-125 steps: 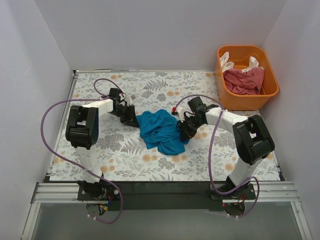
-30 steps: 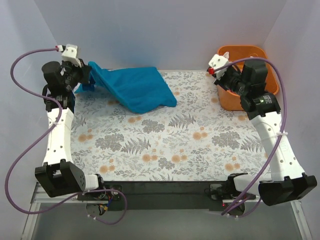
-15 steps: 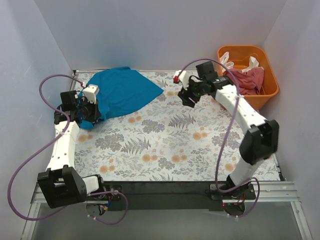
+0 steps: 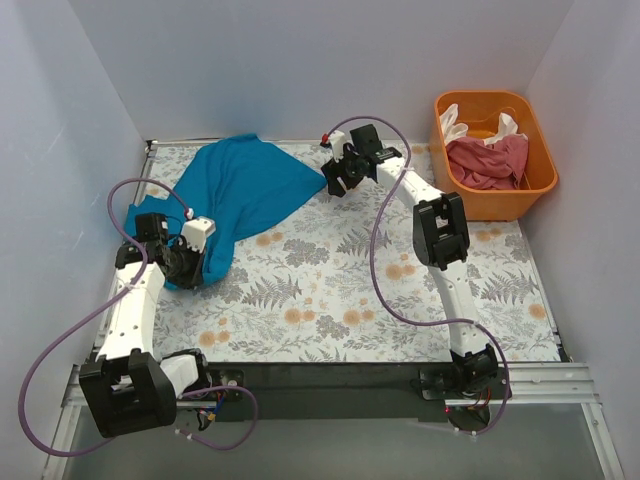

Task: Fold and stack the t-shirts
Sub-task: Flatten the tshirt out

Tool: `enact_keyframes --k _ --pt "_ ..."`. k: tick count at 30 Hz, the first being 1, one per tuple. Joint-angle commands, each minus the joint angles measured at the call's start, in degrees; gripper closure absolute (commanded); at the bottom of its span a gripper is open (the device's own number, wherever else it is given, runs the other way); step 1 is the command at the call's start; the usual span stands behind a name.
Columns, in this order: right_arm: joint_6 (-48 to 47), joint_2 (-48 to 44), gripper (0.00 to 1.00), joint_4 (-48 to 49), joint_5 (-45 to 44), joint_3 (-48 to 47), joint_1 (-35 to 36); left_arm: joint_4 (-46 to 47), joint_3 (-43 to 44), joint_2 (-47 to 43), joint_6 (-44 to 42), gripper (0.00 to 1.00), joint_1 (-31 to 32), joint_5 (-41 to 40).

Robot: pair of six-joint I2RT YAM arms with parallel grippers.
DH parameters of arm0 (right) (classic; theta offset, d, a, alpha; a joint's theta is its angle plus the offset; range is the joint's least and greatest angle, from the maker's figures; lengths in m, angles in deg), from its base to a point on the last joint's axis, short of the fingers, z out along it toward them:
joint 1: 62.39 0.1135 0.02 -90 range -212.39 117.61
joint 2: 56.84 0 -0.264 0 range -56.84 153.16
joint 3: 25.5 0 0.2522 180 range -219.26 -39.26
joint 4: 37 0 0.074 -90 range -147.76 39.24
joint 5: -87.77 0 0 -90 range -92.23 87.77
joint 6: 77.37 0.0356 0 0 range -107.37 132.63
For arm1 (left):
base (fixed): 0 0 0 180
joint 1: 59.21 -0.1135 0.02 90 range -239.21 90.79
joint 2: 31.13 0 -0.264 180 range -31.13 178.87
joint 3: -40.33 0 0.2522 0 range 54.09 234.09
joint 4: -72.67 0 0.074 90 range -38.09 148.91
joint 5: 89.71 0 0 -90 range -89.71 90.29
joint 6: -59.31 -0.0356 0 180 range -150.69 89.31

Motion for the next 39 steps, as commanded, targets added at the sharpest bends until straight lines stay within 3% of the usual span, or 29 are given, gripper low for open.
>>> enact_keyframes --k 1,5,12,15,22,30,32,34,39 --pt "6.84 -1.00 0.25 14.79 -1.23 2.33 0.73 -3.70 0.82 -0.84 -2.07 1.00 -0.27 -2.16" --pt "11.77 3.92 0.25 17.70 -3.43 -2.33 1.08 -4.75 2.49 0.83 -1.89 1.00 -0.27 -2.43" --pt "16.96 5.95 0.33 24.38 -4.66 0.30 1.61 -5.20 2.23 1.18 -2.33 1.00 -0.18 -3.40" --pt "17.50 7.17 0.40 24.30 -4.22 0.39 1.88 -5.02 2.66 1.44 -2.16 1.00 -0.27 -3.57" --pt "15.22 6.38 0.43 20.18 -4.30 1.54 2.49 -4.49 4.42 3.55 -1.37 1.00 -0.18 -3.05" --pt "14.07 8.59 0.62 8.49 -7.47 -1.99 3.02 -4.32 7.67 5.14 -1.28 1.00 -0.27 -3.66" --pt "12.58 7.80 0.76 7.60 -8.25 -0.06 3.19 -4.40 7.76 4.78 -1.19 1.00 -0.27 -3.84" --pt "11.61 6.39 0.98 6.46 -9.22 2.49 3.19 -4.14 7.15 4.08 -1.01 1.00 -0.18 -3.92" --pt "8.27 -4.29 0.99 2.94 -9.67 9.25 0.39 -0.64 5.13 3.38 1.79 1.00 -0.27 -0.60"
